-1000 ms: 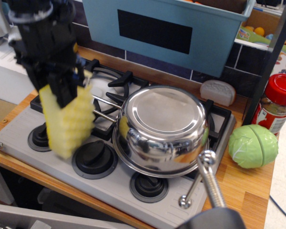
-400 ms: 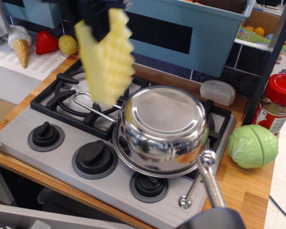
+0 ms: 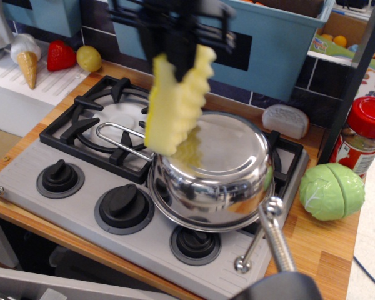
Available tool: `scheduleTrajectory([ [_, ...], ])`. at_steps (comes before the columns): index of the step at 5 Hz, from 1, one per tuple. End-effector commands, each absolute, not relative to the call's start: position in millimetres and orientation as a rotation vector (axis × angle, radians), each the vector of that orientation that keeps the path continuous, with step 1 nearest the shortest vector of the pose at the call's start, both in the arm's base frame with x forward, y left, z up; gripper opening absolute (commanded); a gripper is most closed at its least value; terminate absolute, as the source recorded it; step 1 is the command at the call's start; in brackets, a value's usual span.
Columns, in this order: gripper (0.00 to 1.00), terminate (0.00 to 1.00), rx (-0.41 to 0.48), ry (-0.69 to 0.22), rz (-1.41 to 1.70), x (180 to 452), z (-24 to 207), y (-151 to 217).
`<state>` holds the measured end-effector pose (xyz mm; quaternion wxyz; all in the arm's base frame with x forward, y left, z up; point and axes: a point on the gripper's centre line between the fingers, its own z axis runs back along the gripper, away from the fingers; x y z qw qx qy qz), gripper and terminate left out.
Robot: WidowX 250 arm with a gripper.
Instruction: Wipe pot with sponge
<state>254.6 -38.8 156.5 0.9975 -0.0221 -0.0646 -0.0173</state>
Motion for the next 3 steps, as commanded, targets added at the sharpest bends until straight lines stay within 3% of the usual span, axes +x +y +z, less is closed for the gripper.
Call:
scheduleTrajectory([
  [1, 0.00, 0.00, -0.051, -0.172, -0.086, 252, 147, -67],
  [3, 0.00, 0.00, -0.099, -0.181, -0.103, 249, 147, -111],
])
